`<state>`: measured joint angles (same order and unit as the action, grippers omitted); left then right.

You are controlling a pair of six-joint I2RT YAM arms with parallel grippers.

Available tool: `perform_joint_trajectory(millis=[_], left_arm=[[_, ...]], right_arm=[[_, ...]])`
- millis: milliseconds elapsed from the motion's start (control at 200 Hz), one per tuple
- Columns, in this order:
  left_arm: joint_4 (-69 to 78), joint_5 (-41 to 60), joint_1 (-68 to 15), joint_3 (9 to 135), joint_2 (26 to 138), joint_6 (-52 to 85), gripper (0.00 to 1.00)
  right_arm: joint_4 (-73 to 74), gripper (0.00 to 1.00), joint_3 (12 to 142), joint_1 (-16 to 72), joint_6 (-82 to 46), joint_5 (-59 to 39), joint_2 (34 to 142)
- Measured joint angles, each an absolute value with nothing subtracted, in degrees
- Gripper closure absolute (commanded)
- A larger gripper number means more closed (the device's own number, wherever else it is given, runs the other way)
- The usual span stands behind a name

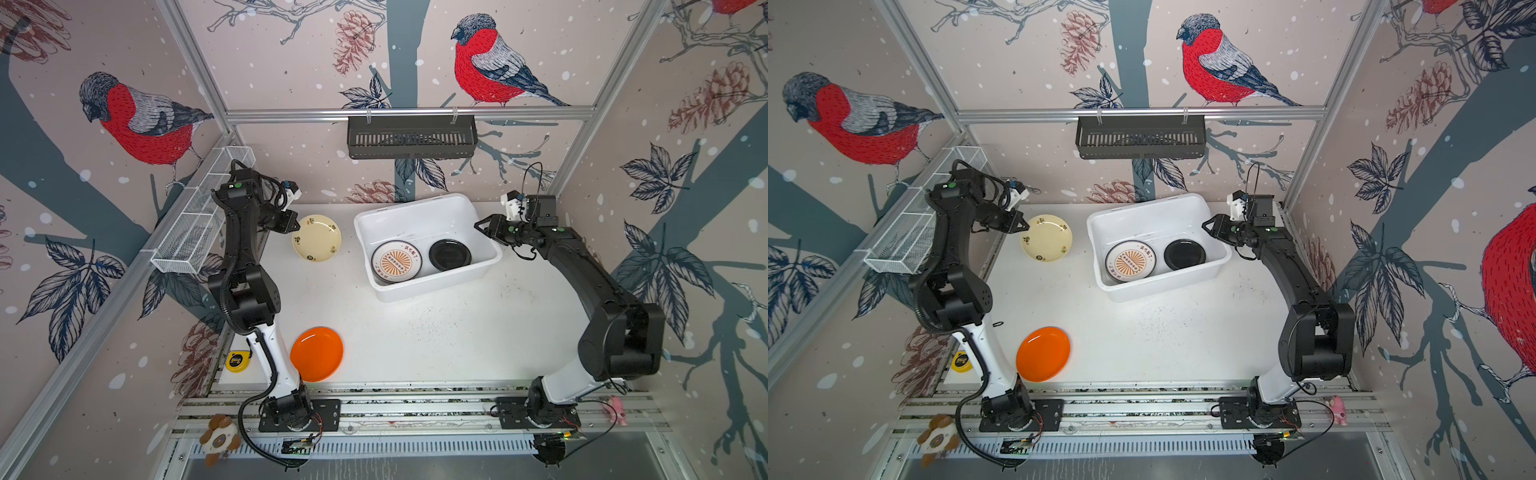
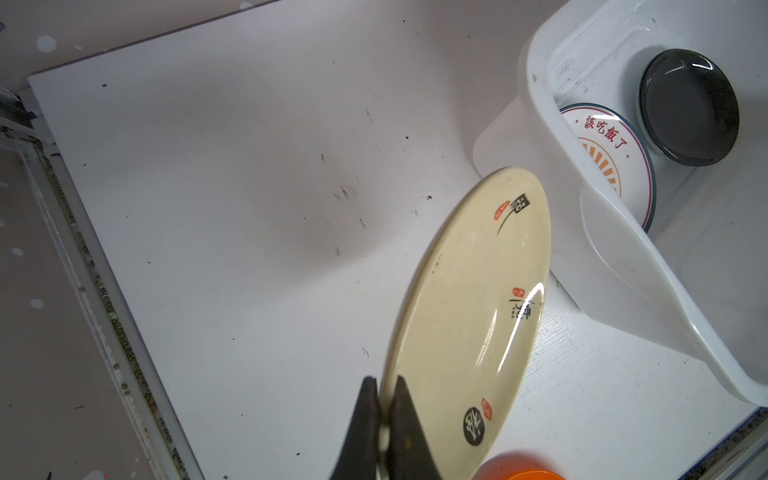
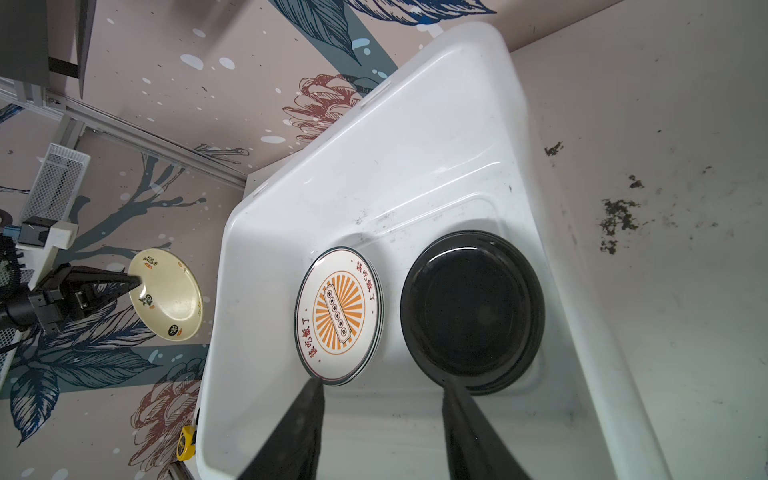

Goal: Place the plates into the plastic bin on the countertop
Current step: 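Tilt the cream plate up on edge and lift it with the left gripper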

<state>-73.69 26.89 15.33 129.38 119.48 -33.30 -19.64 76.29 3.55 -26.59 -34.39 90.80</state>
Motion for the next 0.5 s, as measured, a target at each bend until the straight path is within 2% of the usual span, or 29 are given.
perform_joint_trajectory(millis=[500], left_arm=[[-74.32,32.14,13.26,139.96,120.18,-26.87,1.00]], right_arm=[[-19.25,0.52,77.03,3.55,-26.61,-34.70,91.59]])
